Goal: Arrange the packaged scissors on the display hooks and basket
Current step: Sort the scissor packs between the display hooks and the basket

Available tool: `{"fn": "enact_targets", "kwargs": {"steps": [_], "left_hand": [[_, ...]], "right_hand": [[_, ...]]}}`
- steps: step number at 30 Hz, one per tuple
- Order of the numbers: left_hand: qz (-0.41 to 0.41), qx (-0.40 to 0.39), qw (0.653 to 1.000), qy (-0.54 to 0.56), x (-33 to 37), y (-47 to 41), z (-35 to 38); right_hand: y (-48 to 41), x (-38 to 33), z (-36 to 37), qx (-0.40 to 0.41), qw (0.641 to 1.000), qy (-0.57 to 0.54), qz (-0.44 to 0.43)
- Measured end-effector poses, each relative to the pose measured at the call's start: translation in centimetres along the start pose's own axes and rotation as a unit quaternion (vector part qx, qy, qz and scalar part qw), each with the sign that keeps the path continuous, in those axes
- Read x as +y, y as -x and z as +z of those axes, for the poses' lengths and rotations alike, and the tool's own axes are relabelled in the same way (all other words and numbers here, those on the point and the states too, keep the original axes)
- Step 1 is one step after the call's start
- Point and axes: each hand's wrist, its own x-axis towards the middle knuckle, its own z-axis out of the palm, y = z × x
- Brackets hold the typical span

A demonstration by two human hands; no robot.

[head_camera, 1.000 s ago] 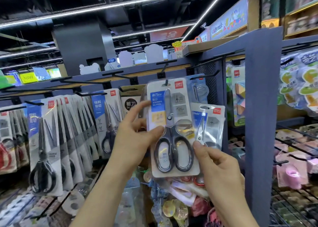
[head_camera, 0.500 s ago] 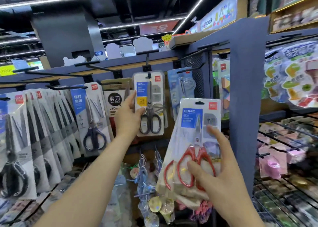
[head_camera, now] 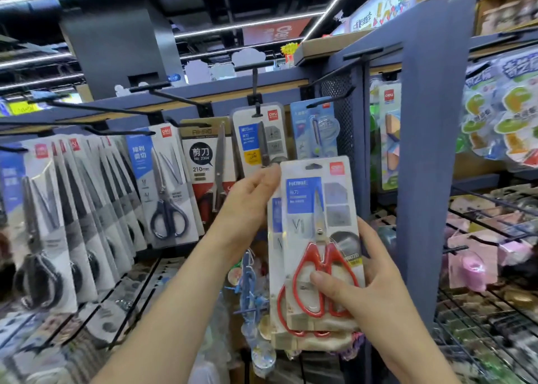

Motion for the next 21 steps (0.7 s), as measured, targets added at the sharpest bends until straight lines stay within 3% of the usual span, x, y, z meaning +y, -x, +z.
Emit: {"fn": "enact_targets", "kwargs": {"steps": [2,7,12,17,21], "left_hand": [[0.023,0.004,0.999,0.021,0.3,0.5,0.9],[0.037,0.106,0.990,0.089,-0.8,1.1,1.1],[0.020,0.179,0.972,0.150,-0.9,1.8,0.2],[-0.001,0.194,0.954,0.227,-0.2,2.5,-1.1],[0.036,0.268,0.944,0.187,0.0,3.4,-3.2]], "right_hand": [[0.1,0.2,0.3,-0.025,1.000,0.000,-0.004],[0.4,0.3,0.2,-0.082,0.994,-0.051,0.055],[1.4,-0.1,-0.1,-0.222,0.960,-0.105,0.131],[1.3,0.7,0.5,-0.212,0.972,-0.068,0.078],[1.2,1.7,1.3,-0.220,0.972,-0.061,0.056]]}}
